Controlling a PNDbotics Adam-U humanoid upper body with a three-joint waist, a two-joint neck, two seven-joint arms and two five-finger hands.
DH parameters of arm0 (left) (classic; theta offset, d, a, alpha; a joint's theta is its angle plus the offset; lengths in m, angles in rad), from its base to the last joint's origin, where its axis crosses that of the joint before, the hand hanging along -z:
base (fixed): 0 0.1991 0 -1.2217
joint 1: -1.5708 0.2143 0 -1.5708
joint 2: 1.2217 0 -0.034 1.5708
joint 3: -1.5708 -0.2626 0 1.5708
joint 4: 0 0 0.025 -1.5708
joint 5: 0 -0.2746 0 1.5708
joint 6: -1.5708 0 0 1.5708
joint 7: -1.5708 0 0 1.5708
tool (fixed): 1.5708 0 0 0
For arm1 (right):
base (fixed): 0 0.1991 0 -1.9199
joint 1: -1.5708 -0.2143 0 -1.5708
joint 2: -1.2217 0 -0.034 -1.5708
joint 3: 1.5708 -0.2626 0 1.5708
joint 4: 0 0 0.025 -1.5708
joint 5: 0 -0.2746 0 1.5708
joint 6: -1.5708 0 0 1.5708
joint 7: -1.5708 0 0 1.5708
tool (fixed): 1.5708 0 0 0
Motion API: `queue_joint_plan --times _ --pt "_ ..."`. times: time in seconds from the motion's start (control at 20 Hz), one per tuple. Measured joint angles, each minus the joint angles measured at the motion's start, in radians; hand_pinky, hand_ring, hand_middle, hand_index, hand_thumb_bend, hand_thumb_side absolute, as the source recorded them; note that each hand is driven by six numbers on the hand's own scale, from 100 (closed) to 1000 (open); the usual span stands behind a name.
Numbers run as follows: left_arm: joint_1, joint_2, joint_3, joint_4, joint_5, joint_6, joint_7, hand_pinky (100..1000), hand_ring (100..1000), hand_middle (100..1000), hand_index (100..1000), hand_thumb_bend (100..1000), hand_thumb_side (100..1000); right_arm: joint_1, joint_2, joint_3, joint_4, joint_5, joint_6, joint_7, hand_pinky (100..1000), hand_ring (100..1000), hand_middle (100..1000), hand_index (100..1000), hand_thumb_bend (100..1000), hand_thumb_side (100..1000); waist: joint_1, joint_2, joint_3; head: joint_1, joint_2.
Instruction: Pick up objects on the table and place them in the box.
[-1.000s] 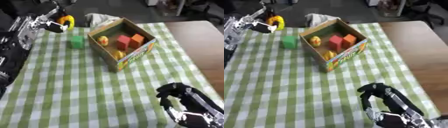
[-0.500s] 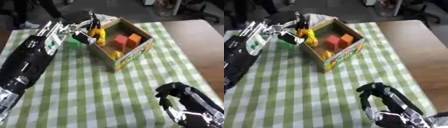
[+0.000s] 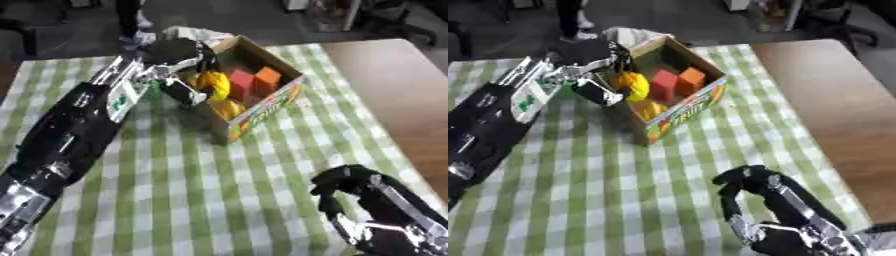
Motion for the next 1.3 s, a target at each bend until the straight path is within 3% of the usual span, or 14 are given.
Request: queue_joint_plan --times 0.2,0.45,0.75,0.9,1.1,1.3 --pt "0.0 0.0 0.001 0.0 -0.011 0.011 0.016 729 725 768 875 264 259 0.0 0.0 0.001 0.0 0.0 0.0 0.0 679 479 460 725 100 203 0.001 0.0 0.0 -0.001 0.0" --pt "0.003 0.008 0.02 -0.003 -0.007 0.033 0.024 714 702 740 854 234 245 0.0 0.0 0.002 0.0 0.0 0.0 0.0 679 479 460 725 100 203 0.001 0.0 0.0 -0.005 0.0" --pt "-0.001 0.061 0.104 0.043 -0.013 0.106 0.05 741 738 765 856 212 240 0.001 0.0 0.002 0.003 0.0 0.0 0.0 679 479 462 725 100 204 0.003 0.0 0.001 -0.009 0.0" --pt "-0.009 0.083 0.166 0.137 -0.033 0.132 0.034 788 790 816 884 305 273 0.001 0.0 0.002 0.006 0.0 0.0 0.0 679 479 462 724 100 205 0.007 0.0 0.001 -0.01 0.0" --pt "-0.022 0.111 0.226 0.255 -0.108 0.121 0.001 822 834 856 912 389 304 0.001 0.0 0.002 0.006 0.0 -0.001 0.0 679 479 463 724 100 207 0.009 0.002 0.0 -0.012 0.0" --pt "-0.028 0.125 0.262 0.324 -0.199 0.103 0.01 837 855 873 927 402 308 -0.001 0.0 0.002 0.006 0.0 -0.001 0.0 679 479 464 724 100 209 0.012 0.02 -0.007 -0.014 0.0"
